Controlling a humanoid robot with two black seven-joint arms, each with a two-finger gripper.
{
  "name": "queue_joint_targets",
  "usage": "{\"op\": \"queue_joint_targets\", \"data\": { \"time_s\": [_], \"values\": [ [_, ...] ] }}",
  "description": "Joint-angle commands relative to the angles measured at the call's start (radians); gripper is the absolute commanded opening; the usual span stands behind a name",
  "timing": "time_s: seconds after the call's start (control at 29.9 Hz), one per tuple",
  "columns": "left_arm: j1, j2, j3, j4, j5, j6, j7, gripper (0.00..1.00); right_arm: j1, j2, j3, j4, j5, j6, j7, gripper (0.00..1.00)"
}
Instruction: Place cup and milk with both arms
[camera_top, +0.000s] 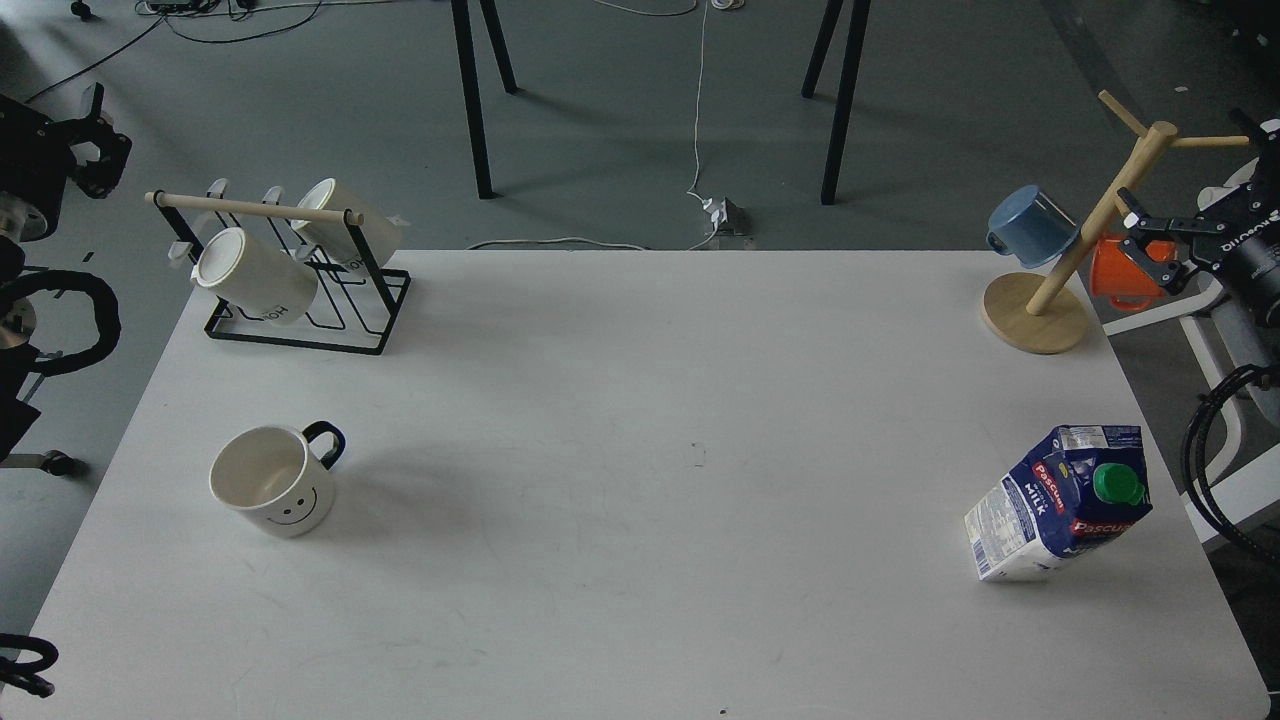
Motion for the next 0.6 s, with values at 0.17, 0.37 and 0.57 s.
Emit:
{"op": "queue_joint_targets", "data": {
  "time_s": [0.17, 0.37, 0.57],
  "values": [
    [-0.01, 0.007, -0.028, 0.005, -0.007, 0.0, 0.008, 1.0, -0.001, 0.051, 0.0, 0.0, -0.002, 0.0, 0.0, 0.99],
    [-0.012, -0.001, -0.123, 0.114, -0.009, 0.0, -0.007, 1.0, -0.006, 0.055, -0.002, 0.0, -0.003, 0.0, 0.0, 0.99],
    [-0.048, -0.053, -0.031, 0.169, 0.061, 0.0, -0.124, 1.0, -0.021, 0.046, 0.003, 0.001, -0.003, 0.0, 0.003, 0.99]
  ]
}}
